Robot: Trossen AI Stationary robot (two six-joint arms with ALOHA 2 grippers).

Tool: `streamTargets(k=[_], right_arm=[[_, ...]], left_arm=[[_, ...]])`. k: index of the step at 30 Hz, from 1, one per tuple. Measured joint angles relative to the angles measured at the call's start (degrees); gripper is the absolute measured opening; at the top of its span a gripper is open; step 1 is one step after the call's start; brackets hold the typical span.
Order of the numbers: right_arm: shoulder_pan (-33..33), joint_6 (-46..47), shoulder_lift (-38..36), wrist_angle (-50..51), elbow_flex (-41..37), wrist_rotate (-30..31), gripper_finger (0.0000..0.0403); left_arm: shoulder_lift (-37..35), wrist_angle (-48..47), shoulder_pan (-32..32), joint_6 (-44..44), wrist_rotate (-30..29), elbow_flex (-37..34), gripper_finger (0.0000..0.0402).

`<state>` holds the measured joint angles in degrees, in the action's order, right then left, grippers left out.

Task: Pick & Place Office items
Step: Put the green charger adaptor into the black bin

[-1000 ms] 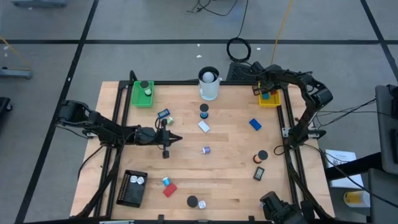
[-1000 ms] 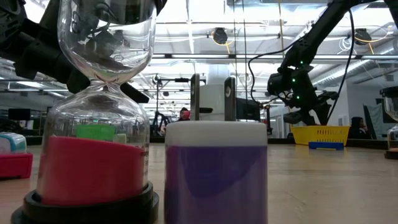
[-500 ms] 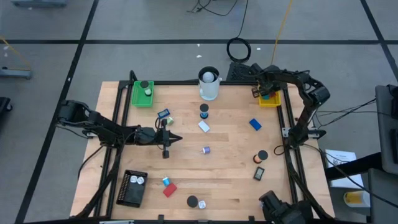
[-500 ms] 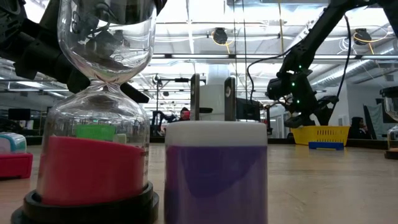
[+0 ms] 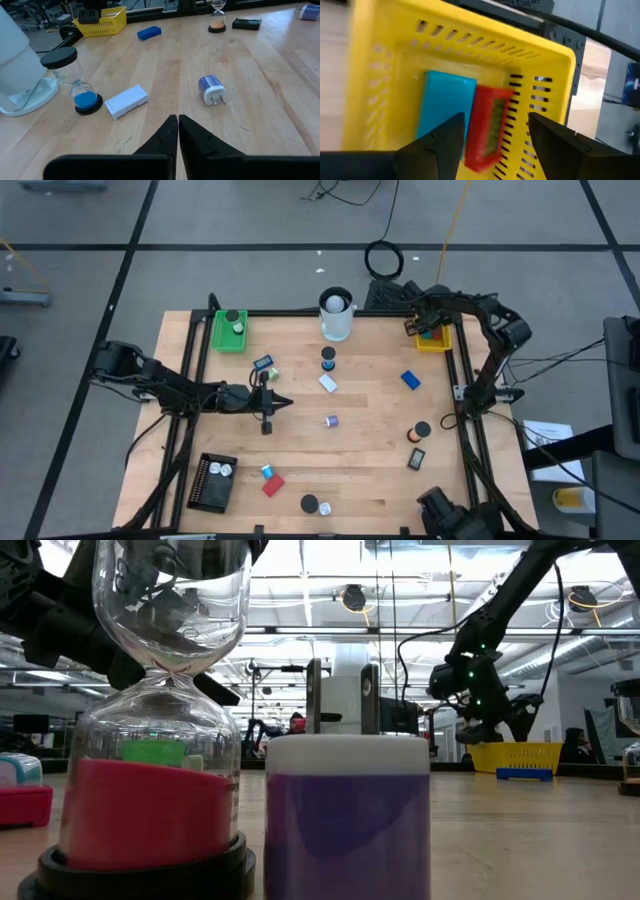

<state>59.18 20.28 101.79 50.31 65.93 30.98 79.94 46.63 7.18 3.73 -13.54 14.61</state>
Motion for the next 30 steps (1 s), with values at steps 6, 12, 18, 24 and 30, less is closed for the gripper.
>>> streamTargets(k=[6,12,18,24,30], right_arm=[[-0.02,-1.66,-1.24,1.62,0.00,-2.82,0.0173],[-0.19,-4.11,-1.50,0.96,0.00,-8.70,0.0089],[-1.19,-7.49,-4.90,2.68,-0.04,-8.72,0.0007],[-3.52,-8.86,-16.21,0.83,-0.87,-8.48,0.0007],[-9.32,-12.54,-31.08,-18.94,-12.38,-8.90,0.0004]], left_arm=[[0.00,0.04,-0.02,0.02,0.02,0.00,0.0010],[-0.02,0.04,-0.02,0.02,0.02,0.00,0.0014],[0.00,0.07,-0.02,-2.53,0.43,0.00,0.0025],[0.00,0.11,-1.43,-4.94,0.03,0.00,0.0026],[-0.02,1.10,-2.80,-3.39,-0.07,0.00,0.0026]])
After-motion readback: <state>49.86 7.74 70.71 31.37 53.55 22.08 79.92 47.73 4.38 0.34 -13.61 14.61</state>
